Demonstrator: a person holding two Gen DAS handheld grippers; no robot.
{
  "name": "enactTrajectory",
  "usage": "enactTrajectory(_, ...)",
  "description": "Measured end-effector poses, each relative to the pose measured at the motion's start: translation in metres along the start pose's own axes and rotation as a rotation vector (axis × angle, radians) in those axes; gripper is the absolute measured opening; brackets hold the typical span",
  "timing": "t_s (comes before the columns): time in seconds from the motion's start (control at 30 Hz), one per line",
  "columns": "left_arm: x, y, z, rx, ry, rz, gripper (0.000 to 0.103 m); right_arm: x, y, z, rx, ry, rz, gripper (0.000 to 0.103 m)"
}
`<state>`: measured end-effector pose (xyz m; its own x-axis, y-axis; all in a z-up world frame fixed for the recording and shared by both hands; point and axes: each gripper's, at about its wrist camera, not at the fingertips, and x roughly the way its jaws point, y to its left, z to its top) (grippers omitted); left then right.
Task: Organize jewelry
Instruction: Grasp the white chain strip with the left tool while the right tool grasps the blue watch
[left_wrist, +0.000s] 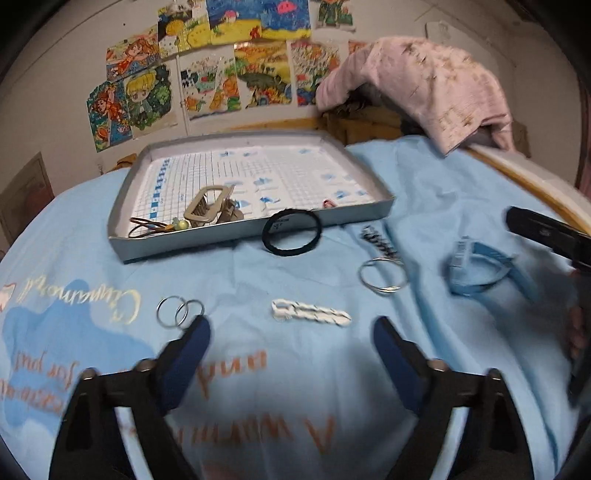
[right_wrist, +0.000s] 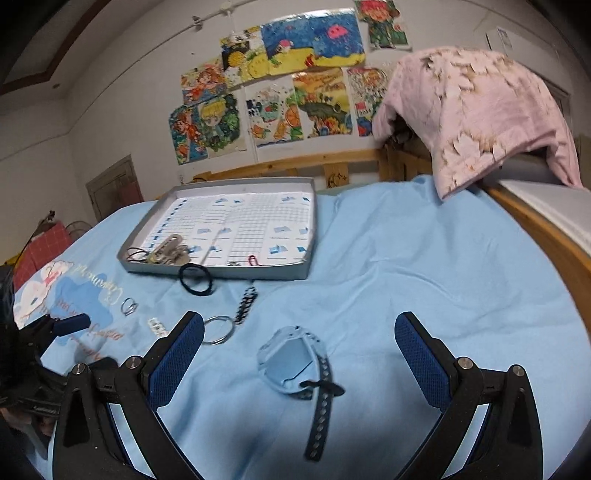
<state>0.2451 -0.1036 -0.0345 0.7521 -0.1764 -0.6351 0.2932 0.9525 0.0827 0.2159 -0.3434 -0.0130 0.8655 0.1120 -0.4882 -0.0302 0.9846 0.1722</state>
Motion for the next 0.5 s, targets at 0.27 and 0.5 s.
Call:
enactTrajectory(0.27,0.040,-0.004,-0.006,0.016,0.078,-0.027,0.076,0.026,-0.004,-0.013,0.032,0.052,0.034,0.100)
enactTrajectory(0.5,0.045,0.005,-0.014,-0.029,0.063,-0.087,0.070,0.046,0.002,-0.027,0.006,0.118,0.086,0.082)
